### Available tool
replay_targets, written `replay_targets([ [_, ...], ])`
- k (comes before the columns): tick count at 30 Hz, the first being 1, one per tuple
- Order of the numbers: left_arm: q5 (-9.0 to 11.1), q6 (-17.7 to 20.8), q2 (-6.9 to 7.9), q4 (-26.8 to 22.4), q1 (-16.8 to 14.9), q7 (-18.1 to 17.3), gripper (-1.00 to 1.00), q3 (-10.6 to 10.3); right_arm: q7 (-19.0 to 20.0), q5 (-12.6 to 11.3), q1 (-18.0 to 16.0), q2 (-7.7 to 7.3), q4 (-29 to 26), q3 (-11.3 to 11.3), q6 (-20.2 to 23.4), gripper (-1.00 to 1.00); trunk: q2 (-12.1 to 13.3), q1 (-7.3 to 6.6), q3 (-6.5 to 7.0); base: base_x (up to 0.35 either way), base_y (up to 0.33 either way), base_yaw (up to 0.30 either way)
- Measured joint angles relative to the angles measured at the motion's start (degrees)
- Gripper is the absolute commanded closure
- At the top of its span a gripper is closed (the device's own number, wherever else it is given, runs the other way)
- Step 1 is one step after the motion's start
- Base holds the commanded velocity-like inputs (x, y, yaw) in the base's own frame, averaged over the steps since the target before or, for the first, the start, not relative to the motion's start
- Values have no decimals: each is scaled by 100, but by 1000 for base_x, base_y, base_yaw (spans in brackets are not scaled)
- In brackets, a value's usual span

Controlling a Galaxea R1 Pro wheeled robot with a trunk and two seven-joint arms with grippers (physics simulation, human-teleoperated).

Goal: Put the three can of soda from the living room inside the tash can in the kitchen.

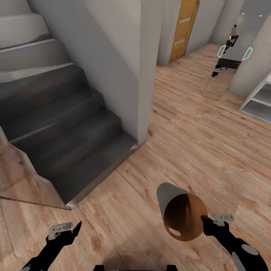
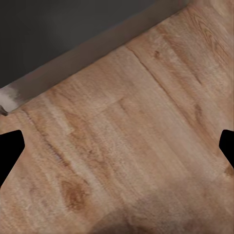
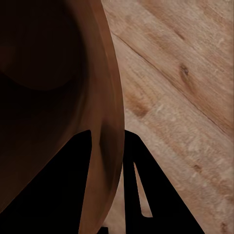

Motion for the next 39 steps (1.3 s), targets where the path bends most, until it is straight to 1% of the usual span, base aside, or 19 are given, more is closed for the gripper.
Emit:
replay_targets([
  [31,-9,-3,-9,44,0,9,-100,-8,0,-1,0,1,1,-8,-8,100,0,0,283,0,0,0],
  [39,-9,-3,-4,52,0,29,-100,-117,0,-1,0,1,-1,-8,-8,100,0,0,356,0,0,0],
])
